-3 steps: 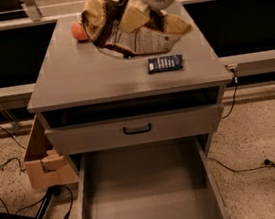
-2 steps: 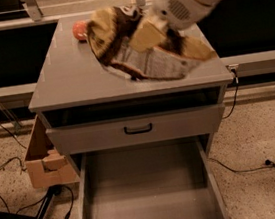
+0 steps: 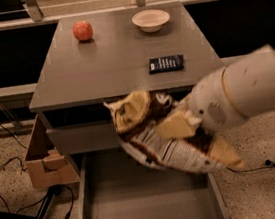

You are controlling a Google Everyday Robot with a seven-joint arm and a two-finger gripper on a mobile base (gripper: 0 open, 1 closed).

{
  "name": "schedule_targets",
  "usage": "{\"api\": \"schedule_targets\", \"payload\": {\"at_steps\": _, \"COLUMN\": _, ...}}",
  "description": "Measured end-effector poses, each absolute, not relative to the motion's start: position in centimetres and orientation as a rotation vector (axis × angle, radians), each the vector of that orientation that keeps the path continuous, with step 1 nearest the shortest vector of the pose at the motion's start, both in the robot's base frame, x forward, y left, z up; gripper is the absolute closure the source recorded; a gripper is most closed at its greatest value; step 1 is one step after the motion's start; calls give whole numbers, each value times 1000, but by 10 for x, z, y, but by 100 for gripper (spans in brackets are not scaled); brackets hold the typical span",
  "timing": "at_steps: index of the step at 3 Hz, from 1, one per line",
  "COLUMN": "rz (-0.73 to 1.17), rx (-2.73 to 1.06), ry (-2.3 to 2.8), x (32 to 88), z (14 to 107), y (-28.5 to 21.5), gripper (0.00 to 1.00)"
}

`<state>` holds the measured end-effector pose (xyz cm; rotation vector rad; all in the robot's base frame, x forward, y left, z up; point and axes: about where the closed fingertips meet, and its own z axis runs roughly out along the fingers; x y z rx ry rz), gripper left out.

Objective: Place brown chip bag into middle drawer

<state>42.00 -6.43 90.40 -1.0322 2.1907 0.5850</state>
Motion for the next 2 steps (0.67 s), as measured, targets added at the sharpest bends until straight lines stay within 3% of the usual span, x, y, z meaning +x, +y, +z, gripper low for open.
{"api": "schedule_targets", "payload": {"at_steps": 2, "rz": 829, "rx": -1014, "ry": 2458, "x": 421, "z": 686, "y": -10, "gripper": 100}}
